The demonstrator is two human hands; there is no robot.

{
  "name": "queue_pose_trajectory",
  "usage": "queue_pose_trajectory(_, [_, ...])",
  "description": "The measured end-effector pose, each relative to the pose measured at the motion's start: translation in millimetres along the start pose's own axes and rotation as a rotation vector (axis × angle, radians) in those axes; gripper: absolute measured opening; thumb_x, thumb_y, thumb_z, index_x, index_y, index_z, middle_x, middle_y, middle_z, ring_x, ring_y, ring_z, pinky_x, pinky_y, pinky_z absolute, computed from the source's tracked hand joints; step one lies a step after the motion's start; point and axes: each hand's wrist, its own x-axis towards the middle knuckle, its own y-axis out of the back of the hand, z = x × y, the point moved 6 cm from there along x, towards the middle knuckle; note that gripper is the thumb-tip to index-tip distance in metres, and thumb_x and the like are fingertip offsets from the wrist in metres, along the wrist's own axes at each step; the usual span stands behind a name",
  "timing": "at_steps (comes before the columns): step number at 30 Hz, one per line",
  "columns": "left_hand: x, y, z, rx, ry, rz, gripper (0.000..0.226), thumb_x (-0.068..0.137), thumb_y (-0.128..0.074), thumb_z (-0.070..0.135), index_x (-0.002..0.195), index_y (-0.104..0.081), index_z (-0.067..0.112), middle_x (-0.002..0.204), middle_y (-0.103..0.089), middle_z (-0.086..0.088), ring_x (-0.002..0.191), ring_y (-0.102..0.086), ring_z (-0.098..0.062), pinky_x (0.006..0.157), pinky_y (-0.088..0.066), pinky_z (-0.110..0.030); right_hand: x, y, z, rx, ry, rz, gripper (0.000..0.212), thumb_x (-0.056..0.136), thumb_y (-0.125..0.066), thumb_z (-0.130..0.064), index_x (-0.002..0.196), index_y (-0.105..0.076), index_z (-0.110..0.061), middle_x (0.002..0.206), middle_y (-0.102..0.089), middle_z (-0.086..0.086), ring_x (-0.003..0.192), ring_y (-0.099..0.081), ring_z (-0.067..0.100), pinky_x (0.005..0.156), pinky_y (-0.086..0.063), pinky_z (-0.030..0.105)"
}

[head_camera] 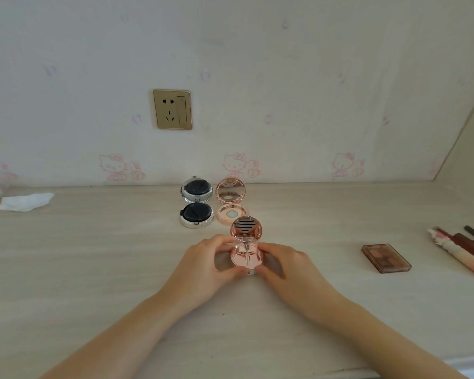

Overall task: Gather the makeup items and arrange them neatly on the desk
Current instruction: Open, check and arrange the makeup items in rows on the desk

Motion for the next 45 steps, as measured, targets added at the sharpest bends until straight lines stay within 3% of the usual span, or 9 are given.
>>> queue_pose_trajectory(3, [4.2, -5.2, 1.4, 0.000, -0.013, -0.014, 0.064, 0.066, -0.080, 0.051, 0.122, -0.054, 0.036, 0.107, -0.066, 0.025, 0.110, -0.056, 0.008, 0.098, -0.042, -0.021, 4.7, 0.5, 5.9, -0.020, 0.012, -0.020, 0.015, 0.089, -0.057, -0.027, 0.103, -0.063, -0.025, 0.094, -0.069, -0.004, 0.086, -0.060, 0.015, 0.080, -0.046, 0.029])
queue_pose_trajectory(6, [15.3, -15.3, 4.1, 0.056, -0.037, -0.058, 0.069, 0.072, -0.076, 0.050, 0.131, -0.043, 0.035, 0.114, -0.066, 0.020, 0.113, -0.056, -0.003, 0.098, -0.043, -0.032, 12.2, 5.5, 17.2, -0.050, 0.004, -0.020, 0.016, 0.088, -0.058, -0.023, 0.103, -0.065, -0.023, 0.096, -0.070, -0.004, 0.088, -0.061, 0.017, 0.079, -0.045, 0.026])
queue_pose_trajectory(13, [57.5, -38.9, 13.8, 0.179, -0.018, -0.085, 0.058, 0.078, -0.070, 0.048, 0.125, -0.042, 0.028, 0.123, -0.061, 0.011, 0.118, -0.052, -0.009, 0.095, -0.045, -0.036, 34.6, 24.4, 51.9, 0.078, -0.155, 0.043, 0.033, 0.089, -0.059, -0.012, 0.121, -0.061, -0.021, 0.114, -0.068, -0.003, 0.106, -0.062, 0.013, 0.088, -0.045, 0.020])
queue_pose_trajectory(18, [83.3, -51.4, 19.4, 0.305, 0.016, -0.088, 0.059, 0.082, -0.063, 0.051, 0.128, -0.037, 0.026, 0.121, -0.056, 0.000, 0.117, -0.049, -0.020, 0.090, -0.047, -0.039, 54.5, 26.8, 68.9, 0.069, -0.187, -0.039, 0.057, 0.088, -0.065, -0.026, 0.140, -0.042, -0.020, 0.122, -0.064, -0.001, 0.114, -0.057, 0.016, 0.085, -0.038, 0.018])
queue_pose_trajectory(24, [105.5, -54.2, 33.8, 0.488, 0.043, -0.106, 0.057, 0.088, -0.060, 0.048, 0.128, -0.045, 0.010, 0.117, -0.052, -0.014, 0.119, -0.045, -0.027, 0.093, -0.043, -0.037, 75.9, 26.2, 72.4, -0.013, -0.088, -0.032, 0.022, 0.091, -0.057, -0.021, 0.111, -0.060, -0.015, 0.102, -0.066, 0.003, 0.091, -0.059, 0.022, 0.072, -0.038, 0.025])
queue_pose_trajectory(30, [121.9, -52.6, 31.7, 0.527, 0.060, -0.177, 0.058, 0.090, -0.057, 0.048, 0.133, -0.042, 0.012, 0.122, -0.043, -0.012, 0.115, -0.048, -0.026, 0.088, -0.041, -0.034, 91.5, 20.7, 80.7, -0.046, -0.079, -0.015, 0.013, 0.092, -0.050, -0.015, 0.099, -0.060, -0.014, 0.082, -0.051, -0.006, 0.076, -0.044, 0.015, 0.059, -0.032, 0.016])
queue_pose_trajectory(36, [125.8, -51.1, 22.4, 0.525, 0.026, -0.159, 0.050, 0.092, -0.054, 0.046, 0.132, -0.046, 0.017, 0.129, -0.043, -0.009, 0.121, -0.048, -0.024, 0.094, -0.044, -0.039, 99.7, 9.7, 90.5, -0.028, -0.113, -0.007, 0.019, 0.091, -0.048, -0.015, 0.108, -0.058, -0.013, 0.091, -0.058, 0.000, 0.080, -0.049, 0.019, 0.067, -0.032, 0.025])
queue_pose_trajectory(40, [124.9, -49.4, 17.6, 0.491, -0.027, -0.089, 0.042, 0.093, -0.052, 0.043, 0.127, -0.051, 0.019, 0.123, -0.054, -0.005, 0.131, -0.037, -0.016, 0.095, -0.045, -0.039, 100.1, 7.6, 90.7, -0.031, -0.091, 0.013, 0.034, 0.093, -0.050, -0.022, 0.127, -0.053, -0.017, 0.115, -0.063, 0.004, 0.103, -0.058, 0.023, 0.082, -0.042, 0.027])
queue_pose_trajectory(45, [122.5, -48.3, 18.1, 0.491, -0.074, -0.042, 0.040, 0.094, -0.051, 0.042, 0.129, -0.052, 0.021, 0.120, -0.058, -0.002, 0.131, -0.036, -0.014, 0.095, -0.045, -0.039, 97.9, 6.1, 88.2, -0.051, -0.101, 0.012, 0.036, 0.095, -0.047, -0.025, 0.131, -0.047, -0.018, 0.121, -0.061, 0.006, 0.111, -0.055, 0.025, 0.092, -0.044, 0.035])
